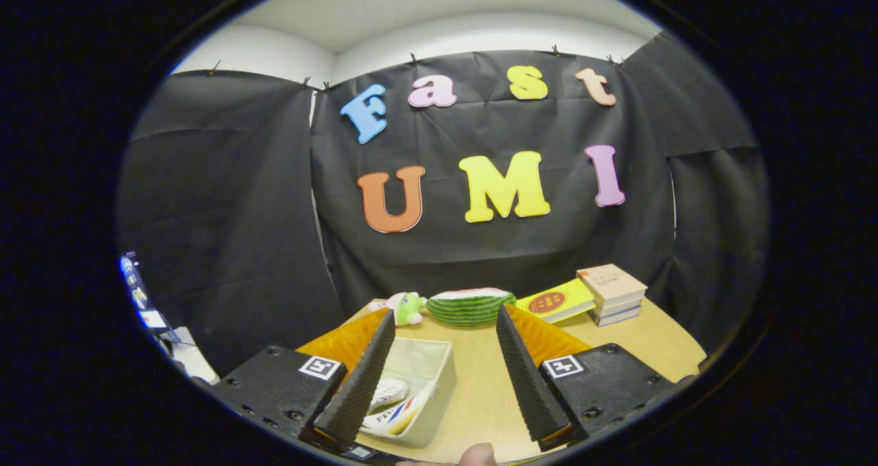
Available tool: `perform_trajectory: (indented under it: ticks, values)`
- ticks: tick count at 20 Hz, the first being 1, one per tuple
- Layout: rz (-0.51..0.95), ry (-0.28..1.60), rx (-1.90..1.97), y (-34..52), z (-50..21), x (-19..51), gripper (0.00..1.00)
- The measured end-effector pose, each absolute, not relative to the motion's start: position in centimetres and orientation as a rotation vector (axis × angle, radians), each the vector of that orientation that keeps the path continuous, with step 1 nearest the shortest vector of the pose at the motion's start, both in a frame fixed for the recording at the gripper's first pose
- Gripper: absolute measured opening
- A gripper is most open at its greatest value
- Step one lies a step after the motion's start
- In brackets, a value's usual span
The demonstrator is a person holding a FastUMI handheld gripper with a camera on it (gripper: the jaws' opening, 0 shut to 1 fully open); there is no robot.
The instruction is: Open the storage box then place both shoes into the box .Put the left shoe in first, then the right shoe, with the right side of both shoes facing outward in a uniform manner.
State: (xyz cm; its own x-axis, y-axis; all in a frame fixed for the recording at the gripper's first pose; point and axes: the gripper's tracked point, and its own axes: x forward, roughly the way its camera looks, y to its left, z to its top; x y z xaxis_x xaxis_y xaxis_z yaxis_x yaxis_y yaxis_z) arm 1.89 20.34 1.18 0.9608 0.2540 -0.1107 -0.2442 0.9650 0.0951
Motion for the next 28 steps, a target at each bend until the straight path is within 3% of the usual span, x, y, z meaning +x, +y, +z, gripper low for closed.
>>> perform_trajectory:
  ticks: [12,28]
  values:
    - [0.238,-0.038,0.061,19.4,-2.0,-3.9,0.92]
    - [0.214,0.023,0.077,18.1,-2.7,-3.9,0.93]
